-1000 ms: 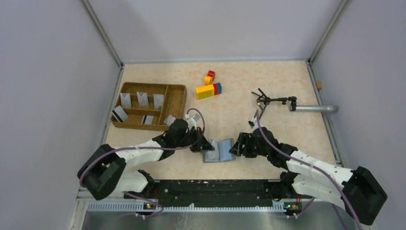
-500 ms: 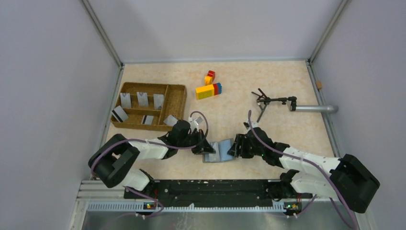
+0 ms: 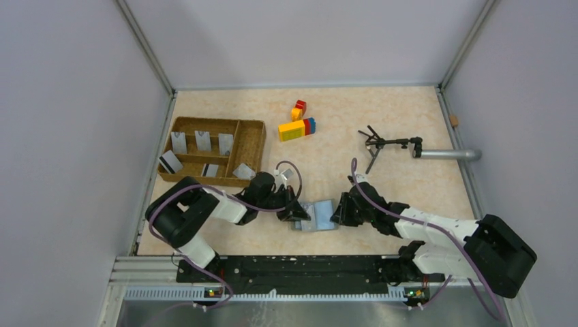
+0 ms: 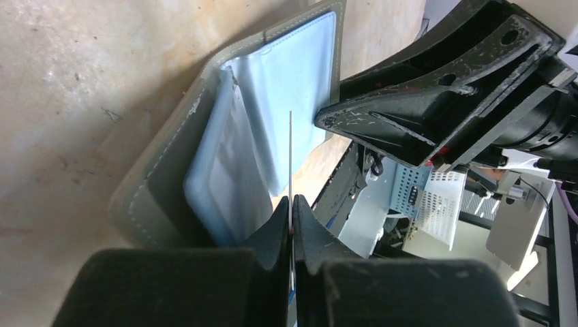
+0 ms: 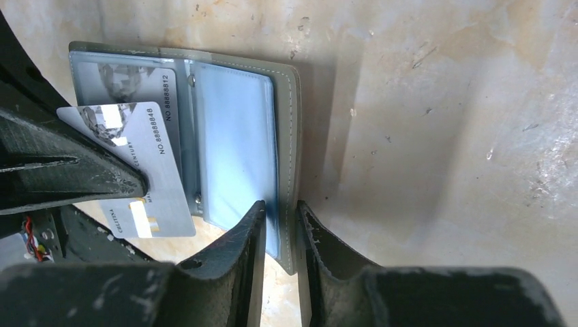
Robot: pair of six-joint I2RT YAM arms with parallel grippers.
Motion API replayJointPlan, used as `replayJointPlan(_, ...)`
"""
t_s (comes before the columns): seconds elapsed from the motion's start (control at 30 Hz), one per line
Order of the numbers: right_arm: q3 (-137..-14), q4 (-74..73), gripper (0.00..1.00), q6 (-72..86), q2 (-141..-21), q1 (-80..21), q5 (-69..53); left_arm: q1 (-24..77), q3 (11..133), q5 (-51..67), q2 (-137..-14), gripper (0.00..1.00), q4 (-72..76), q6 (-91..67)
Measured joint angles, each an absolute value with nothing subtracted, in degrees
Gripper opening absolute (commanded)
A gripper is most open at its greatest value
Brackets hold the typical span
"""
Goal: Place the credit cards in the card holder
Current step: Insert the credit card into the card holder.
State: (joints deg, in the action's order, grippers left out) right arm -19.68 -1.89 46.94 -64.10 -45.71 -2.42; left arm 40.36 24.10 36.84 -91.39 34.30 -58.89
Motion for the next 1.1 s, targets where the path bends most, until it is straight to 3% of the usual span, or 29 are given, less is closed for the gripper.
replayJointPlan(1.1, -20.8, -2.8, 0.16, 47.7, -66.2, -45.7, -1.6, 36.7, 26.2, 46.8, -103.4, 0.00, 42.4, -58.5)
